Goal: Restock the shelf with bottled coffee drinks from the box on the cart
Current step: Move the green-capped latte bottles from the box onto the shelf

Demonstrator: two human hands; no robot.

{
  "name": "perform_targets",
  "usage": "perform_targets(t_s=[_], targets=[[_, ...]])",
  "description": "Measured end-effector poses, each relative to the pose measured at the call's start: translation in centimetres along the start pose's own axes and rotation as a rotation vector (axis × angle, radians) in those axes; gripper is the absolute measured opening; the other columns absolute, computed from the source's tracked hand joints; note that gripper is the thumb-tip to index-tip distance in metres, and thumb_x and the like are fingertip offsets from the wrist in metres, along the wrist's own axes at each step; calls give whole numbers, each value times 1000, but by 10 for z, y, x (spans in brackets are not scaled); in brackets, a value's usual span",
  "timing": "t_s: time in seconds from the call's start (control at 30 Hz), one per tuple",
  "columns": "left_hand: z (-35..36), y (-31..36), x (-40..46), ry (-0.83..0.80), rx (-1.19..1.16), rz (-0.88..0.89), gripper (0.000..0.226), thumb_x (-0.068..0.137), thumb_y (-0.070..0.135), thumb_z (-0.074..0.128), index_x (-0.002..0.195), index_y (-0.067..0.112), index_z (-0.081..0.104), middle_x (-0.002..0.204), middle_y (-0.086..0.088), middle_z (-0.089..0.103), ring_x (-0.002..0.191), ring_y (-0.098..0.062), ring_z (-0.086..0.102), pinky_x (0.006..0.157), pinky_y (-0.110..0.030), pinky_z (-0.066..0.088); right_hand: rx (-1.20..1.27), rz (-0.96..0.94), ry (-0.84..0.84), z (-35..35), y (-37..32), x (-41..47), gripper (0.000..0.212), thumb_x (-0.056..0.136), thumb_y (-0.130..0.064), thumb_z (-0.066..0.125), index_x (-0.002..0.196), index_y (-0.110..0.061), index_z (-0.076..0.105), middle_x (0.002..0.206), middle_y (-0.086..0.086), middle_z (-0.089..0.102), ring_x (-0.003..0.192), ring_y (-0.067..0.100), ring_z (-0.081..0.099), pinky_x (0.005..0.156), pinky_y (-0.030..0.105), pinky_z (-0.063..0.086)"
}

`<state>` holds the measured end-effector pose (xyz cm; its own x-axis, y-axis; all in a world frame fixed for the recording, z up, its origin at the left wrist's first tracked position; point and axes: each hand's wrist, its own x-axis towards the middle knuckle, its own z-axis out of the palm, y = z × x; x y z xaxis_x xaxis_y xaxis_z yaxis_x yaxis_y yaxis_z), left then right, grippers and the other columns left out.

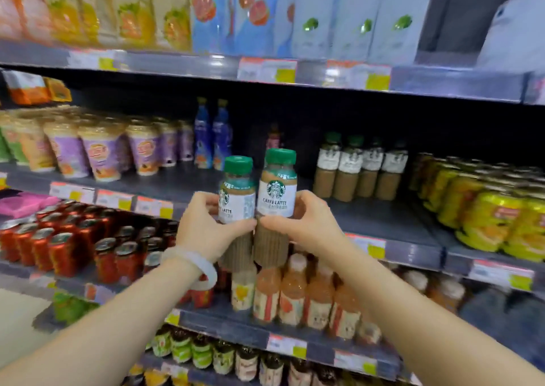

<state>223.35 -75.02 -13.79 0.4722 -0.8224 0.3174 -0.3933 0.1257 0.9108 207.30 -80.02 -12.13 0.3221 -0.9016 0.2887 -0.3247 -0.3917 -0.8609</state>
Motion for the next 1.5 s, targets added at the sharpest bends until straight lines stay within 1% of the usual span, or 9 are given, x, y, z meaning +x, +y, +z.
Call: perform_targets(t_s=[0.1, 0.17, 0.3, 0.57, 0.67, 0.83, 1.07, 1.3, 1.5], targets=[[51, 26, 5, -78, 2, 73, 56, 60, 25, 87, 98, 18, 46, 87, 12, 54, 78, -4, 54, 75, -28, 45, -45, 26, 109, -56, 15, 1, 37, 67, -32, 81, 93, -25, 54, 98, -6, 66, 91, 11, 63, 81, 38, 56], [80, 41, 7, -125, -15, 106, 54, 63, 24, 85, 100, 17, 47, 86, 14, 51, 77, 4, 49, 67, -22, 44, -58, 53, 173, -86, 24, 3, 37, 68, -32, 80, 92, -24, 53, 100, -3, 65, 93, 14, 63, 82, 41, 56], [122, 64, 13, -177, -37, 139, 54, 63, 25, 84, 100, 19, 46, 85, 17, 50, 75, 7, 47, 62, -13, 39, -115, 102, 289, -134, 42, 10, 42, 69, -34, 79, 100, -22, 52, 103, -4, 62, 95, 14, 60, 83, 39, 55], [167, 75, 44, -238, -75, 155, 54, 64, 24, 83, 100, 23, 42, 85, 16, 49, 76, 3, 48, 64, -21, 43, -41, 169, 484, -175, 71, 34, 44, 73, -23, 78, 105, -19, 48, 100, -3, 58, 94, 15, 57, 75, 33, 54], [178, 75, 58, -260, -101, 131, 56, 65, 24, 83, 101, 24, 41, 84, 18, 47, 75, 4, 47, 69, -24, 42, -53, 184, 503, -181, 80, 50, 44, 73, -23, 78, 105, -18, 49, 100, -1, 59, 93, 16, 58, 69, 30, 53], [193, 72, 82, -258, -106, 136, 55, 64, 22, 84, 99, 21, 42, 81, 18, 48, 75, -5, 51, 70, -24, 42, -101, 216, 529, -182, 94, 78, 44, 70, -20, 80, 102, -17, 50, 97, 1, 61, 90, 17, 60, 77, 36, 56], [209, 58, 103, -302, -101, 160, 56, 64, 20, 84, 100, 22, 41, 79, 20, 47, 82, -10, 53, 73, -24, 41, -132, 261, 606, -187, 115, 101, 44, 70, -20, 81, 100, -15, 50, 97, 0, 60, 87, 16, 58, 74, 32, 51], [226, 55, 118, -342, -155, 159, 59, 62, 22, 85, 103, 24, 42, 86, 20, 49, 89, -11, 54, 77, -26, 45, -168, 277, 616, -189, 132, 107, 49, 72, -19, 79, 112, -9, 52, 99, 1, 59, 89, 16, 57, 76, 32, 50], [238, 54, 116, -374, -176, 131, 55, 62, 22, 85, 99, 24, 44, 86, 15, 54, 83, -9, 57, 70, -23, 47, -156, 249, 602, -187, 138, 105, 58, 71, -18, 80, 119, -10, 49, 104, 2, 60, 96, 16, 58, 79, 28, 48]])
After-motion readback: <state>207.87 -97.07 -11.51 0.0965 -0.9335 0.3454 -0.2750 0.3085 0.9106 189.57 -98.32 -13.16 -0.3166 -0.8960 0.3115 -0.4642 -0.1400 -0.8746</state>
